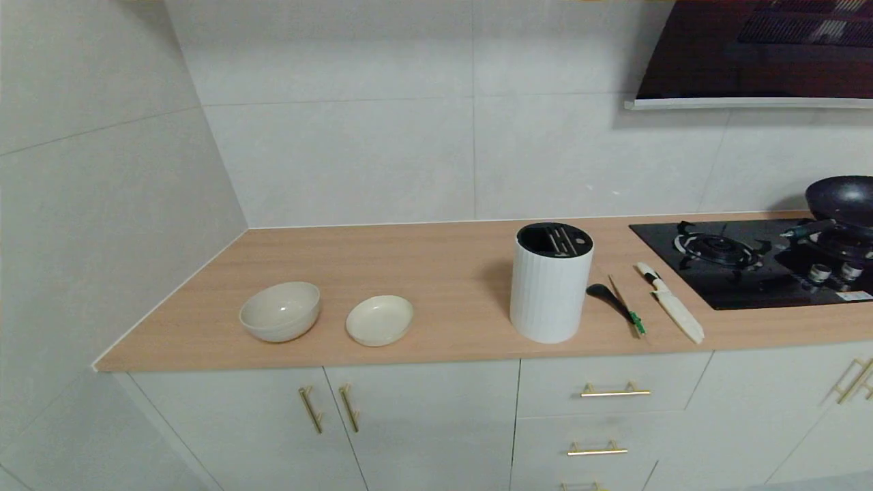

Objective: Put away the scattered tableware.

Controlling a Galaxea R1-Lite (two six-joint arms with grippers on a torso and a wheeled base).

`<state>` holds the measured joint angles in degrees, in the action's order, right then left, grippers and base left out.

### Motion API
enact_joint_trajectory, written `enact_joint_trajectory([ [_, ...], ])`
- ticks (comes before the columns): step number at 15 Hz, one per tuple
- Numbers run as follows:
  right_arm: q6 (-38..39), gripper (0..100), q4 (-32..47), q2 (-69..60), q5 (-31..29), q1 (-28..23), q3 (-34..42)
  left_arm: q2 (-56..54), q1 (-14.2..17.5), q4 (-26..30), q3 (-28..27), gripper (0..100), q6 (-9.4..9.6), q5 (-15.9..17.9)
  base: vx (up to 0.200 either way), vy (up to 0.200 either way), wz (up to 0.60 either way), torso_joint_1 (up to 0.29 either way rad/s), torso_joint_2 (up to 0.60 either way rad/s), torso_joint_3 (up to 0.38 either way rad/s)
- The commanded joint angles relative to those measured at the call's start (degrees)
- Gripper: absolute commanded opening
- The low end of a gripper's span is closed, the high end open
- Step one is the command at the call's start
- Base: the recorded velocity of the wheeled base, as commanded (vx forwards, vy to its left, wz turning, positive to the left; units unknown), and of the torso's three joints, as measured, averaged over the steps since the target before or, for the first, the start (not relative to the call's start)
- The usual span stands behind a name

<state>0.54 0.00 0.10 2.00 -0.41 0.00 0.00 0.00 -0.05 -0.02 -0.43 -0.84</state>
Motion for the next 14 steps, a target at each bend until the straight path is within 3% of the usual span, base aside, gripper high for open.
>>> enact_joint_trajectory([
  [1,-0.01,100,0.0,-0.01,0.02,-0.02,0.0,0.0,0.0,-0.04,0.02,100,-0.01,-0.04,0.0,0.2,0.0,0.022,0.01,0.002],
  [14,-0.01,100,0.0,-0.1,0.02,-0.02,0.0,0.0,0.0,-0.04,0.02,100,-0.01,-0.04,0.0,0.2,0.0,0.004,0.0,0.002],
])
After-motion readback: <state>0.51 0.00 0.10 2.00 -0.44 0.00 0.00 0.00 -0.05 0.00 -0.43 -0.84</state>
